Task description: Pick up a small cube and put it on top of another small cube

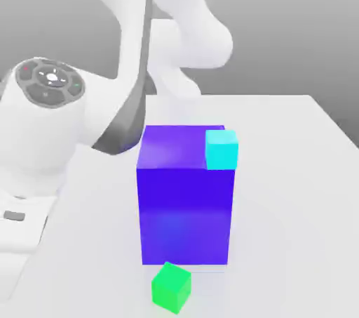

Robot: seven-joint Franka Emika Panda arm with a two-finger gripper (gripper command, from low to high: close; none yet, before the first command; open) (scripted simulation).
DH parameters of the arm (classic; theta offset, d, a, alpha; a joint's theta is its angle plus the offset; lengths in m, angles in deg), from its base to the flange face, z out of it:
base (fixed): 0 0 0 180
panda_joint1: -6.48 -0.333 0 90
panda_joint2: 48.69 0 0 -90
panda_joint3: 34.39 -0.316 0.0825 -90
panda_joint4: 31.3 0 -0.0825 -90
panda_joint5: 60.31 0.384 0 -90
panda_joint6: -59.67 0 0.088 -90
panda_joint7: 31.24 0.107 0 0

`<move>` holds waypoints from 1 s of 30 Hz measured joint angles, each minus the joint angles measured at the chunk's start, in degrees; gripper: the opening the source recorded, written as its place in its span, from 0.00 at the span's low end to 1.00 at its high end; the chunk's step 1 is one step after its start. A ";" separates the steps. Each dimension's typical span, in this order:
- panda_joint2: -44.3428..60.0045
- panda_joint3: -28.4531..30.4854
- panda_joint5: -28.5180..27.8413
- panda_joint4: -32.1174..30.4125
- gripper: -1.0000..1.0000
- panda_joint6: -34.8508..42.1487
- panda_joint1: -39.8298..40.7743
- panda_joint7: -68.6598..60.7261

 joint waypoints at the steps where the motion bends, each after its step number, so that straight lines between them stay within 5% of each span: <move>1: -1.06 0.03 -1.27 -0.17 0.00 0.67 -0.35 -0.16; 15: -16.98 -1.13 -9.68 -3.48 0.00 5.98 -3.33 -8.33; 30: -28.59 1.28 -2.66 -8.95 0.00 1.35 -5.74 -26.88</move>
